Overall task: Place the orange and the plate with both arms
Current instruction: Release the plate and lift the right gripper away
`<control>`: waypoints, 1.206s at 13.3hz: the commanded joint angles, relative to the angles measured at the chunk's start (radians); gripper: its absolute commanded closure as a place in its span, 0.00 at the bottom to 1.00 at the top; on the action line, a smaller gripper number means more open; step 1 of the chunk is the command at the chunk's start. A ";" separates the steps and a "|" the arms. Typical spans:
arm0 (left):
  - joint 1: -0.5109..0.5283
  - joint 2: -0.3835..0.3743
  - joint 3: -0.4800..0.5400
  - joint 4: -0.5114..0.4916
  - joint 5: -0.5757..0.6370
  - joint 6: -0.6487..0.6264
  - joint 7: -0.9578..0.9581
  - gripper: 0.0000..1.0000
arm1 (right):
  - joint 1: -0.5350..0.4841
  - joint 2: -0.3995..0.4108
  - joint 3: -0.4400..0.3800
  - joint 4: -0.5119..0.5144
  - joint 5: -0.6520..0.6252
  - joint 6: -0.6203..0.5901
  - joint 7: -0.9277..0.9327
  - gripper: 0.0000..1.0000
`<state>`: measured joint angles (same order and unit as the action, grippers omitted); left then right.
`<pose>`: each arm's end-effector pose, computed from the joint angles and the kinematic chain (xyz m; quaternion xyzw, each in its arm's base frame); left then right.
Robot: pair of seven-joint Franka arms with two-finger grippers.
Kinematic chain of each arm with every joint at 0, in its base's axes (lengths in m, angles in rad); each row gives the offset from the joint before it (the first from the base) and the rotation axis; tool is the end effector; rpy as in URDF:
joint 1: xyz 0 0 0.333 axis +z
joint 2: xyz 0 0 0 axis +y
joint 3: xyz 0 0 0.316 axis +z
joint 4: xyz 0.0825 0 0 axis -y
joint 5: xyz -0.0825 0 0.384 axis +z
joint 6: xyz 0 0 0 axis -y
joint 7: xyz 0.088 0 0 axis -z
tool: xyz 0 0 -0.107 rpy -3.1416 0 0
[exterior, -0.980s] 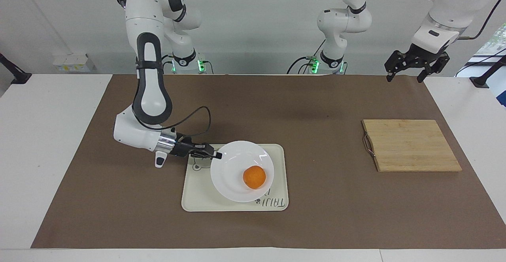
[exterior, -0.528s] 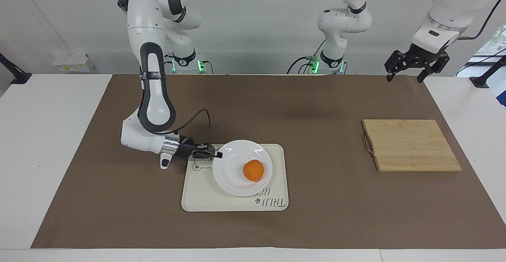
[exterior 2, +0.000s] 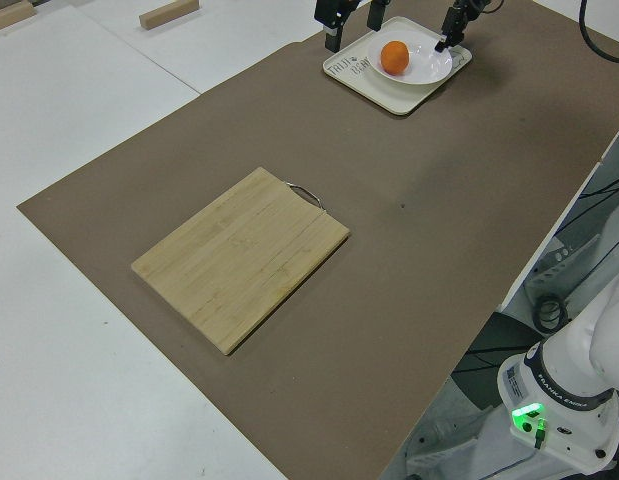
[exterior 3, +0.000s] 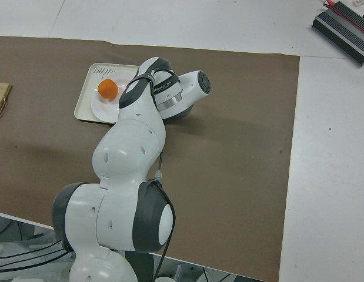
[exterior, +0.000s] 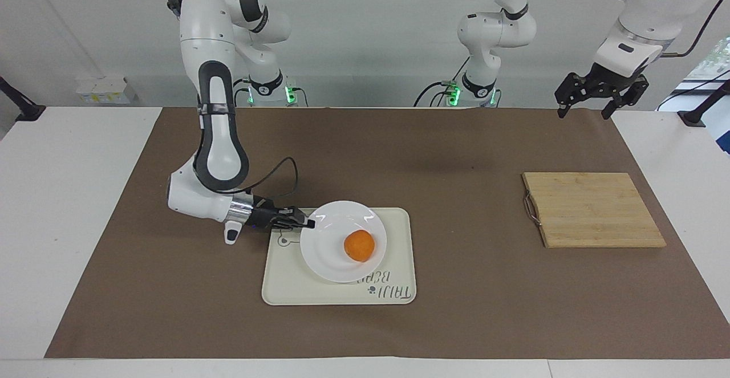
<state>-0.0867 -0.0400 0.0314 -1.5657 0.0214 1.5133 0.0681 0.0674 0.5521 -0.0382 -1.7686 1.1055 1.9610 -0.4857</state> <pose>0.5357 -0.0269 0.6437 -0.9981 0.0611 0.0063 0.0100 0.6402 0.0793 0.2518 -0.8867 0.0586 0.0486 0.4560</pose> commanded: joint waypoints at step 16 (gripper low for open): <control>0.008 -0.020 -0.007 -0.017 0.017 0.002 -0.001 0.00 | -0.001 -0.308 -0.011 0.184 -1.088 -0.017 0.582 0.00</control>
<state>-0.0867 -0.0400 0.0314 -1.5657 0.0214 1.5133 0.0681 0.0761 0.2938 -0.0500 -1.5683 0.0606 1.9588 0.0568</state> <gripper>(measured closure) 0.000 0.000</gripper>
